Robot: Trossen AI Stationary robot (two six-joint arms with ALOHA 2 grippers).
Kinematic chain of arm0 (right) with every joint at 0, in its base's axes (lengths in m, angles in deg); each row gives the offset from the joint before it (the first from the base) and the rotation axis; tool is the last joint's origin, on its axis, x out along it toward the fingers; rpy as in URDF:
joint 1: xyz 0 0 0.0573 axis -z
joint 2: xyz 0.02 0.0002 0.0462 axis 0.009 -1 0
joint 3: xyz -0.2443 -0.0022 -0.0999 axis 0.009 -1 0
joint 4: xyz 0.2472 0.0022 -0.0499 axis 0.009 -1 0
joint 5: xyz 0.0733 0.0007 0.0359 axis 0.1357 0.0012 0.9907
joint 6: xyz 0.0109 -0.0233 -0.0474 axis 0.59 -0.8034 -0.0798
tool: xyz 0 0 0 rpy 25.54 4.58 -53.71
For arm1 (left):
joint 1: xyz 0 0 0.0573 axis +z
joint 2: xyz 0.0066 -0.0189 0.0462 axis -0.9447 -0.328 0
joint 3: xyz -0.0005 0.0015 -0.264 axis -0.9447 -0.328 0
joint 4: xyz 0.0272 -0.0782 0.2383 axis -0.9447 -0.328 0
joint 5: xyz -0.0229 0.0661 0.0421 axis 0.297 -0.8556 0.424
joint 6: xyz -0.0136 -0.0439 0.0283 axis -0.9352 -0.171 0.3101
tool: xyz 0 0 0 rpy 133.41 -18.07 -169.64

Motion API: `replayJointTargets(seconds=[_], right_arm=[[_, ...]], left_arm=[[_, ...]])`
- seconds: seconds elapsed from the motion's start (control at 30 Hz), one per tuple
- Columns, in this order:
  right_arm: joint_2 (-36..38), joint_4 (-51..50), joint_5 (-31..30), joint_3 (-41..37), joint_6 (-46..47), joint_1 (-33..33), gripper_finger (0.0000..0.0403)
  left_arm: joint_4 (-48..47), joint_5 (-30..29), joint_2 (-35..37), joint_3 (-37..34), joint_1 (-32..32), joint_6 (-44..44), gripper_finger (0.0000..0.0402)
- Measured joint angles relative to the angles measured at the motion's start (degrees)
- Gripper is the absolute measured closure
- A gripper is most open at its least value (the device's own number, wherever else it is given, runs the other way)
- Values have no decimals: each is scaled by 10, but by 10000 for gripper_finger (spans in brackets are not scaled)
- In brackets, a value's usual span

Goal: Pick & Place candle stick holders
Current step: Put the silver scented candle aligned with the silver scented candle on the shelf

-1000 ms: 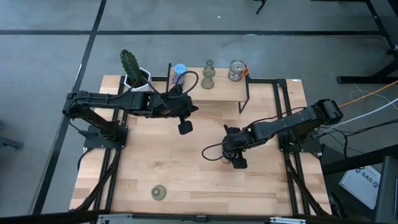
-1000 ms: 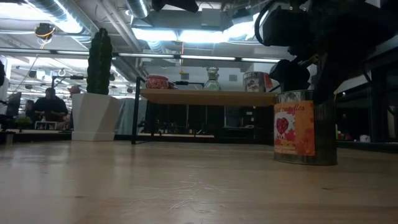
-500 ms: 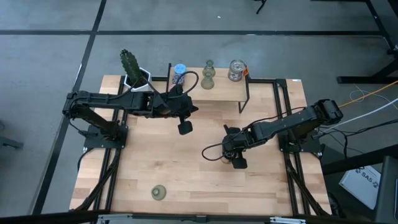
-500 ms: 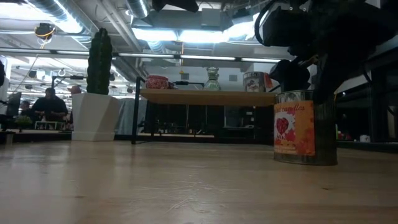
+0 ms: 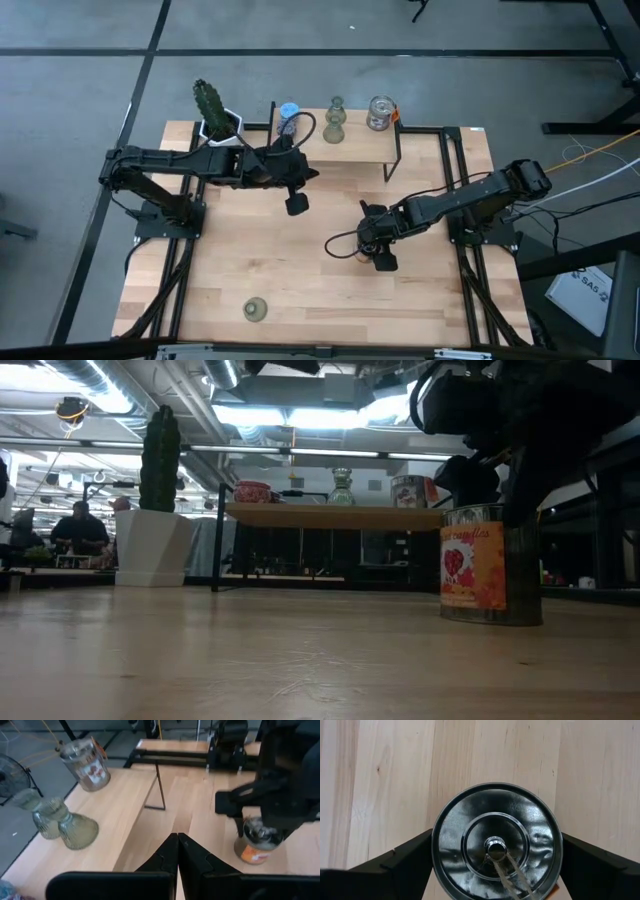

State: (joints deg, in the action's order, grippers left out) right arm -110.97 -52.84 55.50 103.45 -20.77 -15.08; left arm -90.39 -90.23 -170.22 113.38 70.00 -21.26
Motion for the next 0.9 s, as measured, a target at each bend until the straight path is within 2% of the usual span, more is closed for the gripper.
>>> replayJointTargets(seconds=[0.27,0.9], right_arm=[[4,-56,-30,45,0,7,41],[5,-218,-29,195,33,93,43]], left_arm=[[19,-8,32,0,0,0,400],[21,-12,109,0,15,-18,400]])
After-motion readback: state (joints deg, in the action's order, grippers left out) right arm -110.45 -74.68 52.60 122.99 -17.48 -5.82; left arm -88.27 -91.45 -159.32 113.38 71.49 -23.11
